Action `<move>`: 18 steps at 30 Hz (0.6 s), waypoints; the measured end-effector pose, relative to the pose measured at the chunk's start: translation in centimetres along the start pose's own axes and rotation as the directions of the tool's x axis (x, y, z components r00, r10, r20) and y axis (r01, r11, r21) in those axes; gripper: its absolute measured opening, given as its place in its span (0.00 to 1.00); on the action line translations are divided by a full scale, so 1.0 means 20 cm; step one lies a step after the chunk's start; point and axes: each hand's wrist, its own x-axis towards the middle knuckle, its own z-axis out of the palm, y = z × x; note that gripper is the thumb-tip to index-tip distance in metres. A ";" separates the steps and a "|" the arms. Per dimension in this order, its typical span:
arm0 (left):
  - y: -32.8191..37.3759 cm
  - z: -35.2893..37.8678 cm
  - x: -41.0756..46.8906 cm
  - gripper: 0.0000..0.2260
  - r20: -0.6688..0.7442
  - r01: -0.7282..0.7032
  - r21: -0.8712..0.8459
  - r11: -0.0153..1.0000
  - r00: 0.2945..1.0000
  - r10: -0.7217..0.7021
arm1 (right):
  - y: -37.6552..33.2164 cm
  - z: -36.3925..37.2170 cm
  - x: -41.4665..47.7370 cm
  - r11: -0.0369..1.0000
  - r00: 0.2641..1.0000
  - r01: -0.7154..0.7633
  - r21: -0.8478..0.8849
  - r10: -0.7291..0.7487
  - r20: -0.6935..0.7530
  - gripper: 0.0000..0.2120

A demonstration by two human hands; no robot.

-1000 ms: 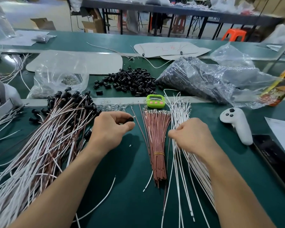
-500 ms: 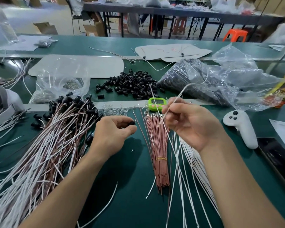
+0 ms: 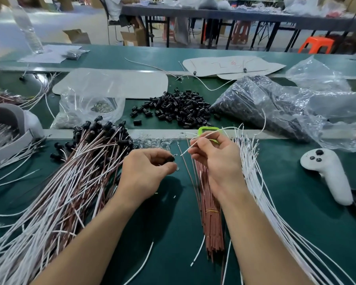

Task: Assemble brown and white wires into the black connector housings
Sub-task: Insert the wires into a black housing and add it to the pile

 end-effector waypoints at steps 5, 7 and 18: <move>0.01 0.00 0.00 0.10 -0.002 0.002 0.031 1.000 1.000 -0.002 | 0.02 0.00 0.00 0.999 1.000 -0.011 0.041 0.010 0.029 0.05; 0.02 0.01 0.00 0.11 0.002 0.000 0.032 0.999 1.000 0.000 | 0.02 0.00 -0.01 0.998 0.999 -0.019 0.053 0.017 0.031 0.05; 0.03 0.02 -0.02 0.15 0.008 -0.030 0.018 0.999 1.000 0.030 | 0.04 0.00 -0.01 0.996 0.999 -0.038 0.081 0.037 0.022 0.08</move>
